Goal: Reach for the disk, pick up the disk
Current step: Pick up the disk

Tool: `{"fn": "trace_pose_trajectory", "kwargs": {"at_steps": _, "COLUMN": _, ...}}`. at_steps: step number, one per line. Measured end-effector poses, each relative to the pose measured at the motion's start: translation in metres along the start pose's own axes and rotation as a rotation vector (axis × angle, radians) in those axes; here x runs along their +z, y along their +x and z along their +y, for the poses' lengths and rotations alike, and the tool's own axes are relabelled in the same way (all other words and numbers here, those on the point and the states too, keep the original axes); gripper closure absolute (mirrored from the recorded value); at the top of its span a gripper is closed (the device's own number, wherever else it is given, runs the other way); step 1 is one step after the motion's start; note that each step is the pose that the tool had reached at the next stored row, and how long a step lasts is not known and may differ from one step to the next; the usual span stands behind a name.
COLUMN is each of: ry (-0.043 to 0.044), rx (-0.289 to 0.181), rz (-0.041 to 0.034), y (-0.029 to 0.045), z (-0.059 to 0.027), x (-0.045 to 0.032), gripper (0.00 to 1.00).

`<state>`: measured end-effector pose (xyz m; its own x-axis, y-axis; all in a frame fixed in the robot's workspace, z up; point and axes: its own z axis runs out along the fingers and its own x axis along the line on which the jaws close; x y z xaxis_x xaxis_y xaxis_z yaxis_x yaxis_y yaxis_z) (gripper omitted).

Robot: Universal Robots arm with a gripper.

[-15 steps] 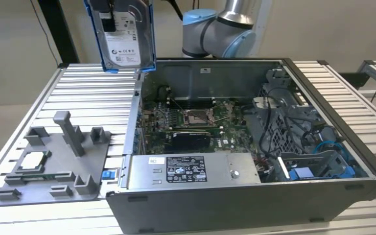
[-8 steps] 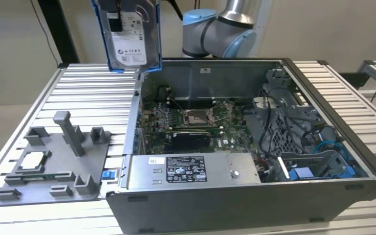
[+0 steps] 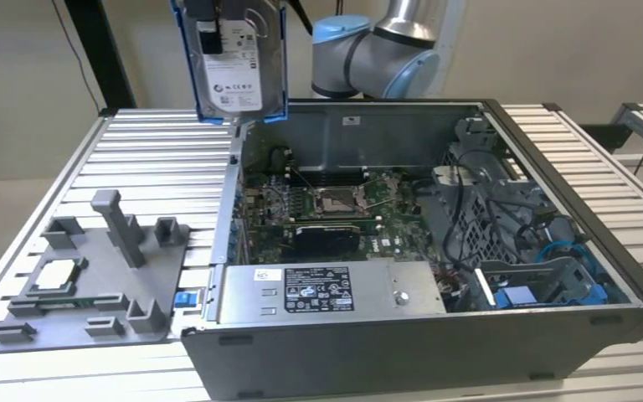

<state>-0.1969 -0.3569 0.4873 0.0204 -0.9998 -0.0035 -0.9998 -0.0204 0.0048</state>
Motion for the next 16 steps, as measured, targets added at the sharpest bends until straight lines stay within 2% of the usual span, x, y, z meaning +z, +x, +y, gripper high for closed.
{"fn": "trace_pose_trajectory", "kwargs": {"at_steps": 16, "ry": 0.0000, "rx": 0.000, "rz": 0.0000, "y": 0.0005, "z": -0.0259, "x": -0.0001, "gripper": 1.00}}
